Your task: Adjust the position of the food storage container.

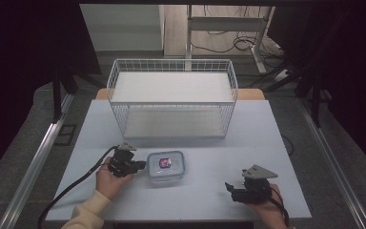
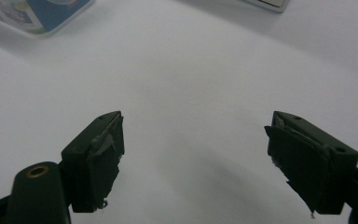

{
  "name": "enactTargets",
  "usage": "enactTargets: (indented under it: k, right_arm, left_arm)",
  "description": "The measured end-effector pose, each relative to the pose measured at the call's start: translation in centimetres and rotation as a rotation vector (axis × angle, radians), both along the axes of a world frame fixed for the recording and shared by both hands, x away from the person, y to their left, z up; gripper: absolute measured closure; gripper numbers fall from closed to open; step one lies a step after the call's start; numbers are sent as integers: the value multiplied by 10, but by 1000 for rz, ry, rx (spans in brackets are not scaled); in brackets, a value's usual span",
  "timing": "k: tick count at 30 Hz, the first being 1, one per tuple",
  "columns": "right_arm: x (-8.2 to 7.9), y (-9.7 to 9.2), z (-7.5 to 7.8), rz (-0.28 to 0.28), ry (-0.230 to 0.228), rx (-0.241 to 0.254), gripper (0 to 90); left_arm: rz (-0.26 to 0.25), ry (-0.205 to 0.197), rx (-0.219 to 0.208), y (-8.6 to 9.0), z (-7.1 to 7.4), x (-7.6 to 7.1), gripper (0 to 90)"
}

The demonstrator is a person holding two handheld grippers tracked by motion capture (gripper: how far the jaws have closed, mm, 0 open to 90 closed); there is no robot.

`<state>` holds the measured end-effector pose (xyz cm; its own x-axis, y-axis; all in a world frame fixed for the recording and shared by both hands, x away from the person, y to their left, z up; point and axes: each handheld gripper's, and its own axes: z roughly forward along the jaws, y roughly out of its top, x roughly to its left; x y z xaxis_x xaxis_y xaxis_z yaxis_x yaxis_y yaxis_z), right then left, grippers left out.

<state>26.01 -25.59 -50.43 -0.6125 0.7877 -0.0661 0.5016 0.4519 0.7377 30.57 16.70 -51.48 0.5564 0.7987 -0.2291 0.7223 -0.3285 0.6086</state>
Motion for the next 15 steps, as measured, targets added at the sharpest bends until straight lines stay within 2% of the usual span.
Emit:
enactTargets:
  k: [11, 15]
  right_arm:
    - [0, -1, -1, -3, -1, -2, 189]
    - [0, -1, -1, -5, 0, -2, 189]
  left_arm:
    - [-45, -14, 3, -33, 0, 15, 899]
    - [-62, -21, 19, -40, 0, 18, 899]
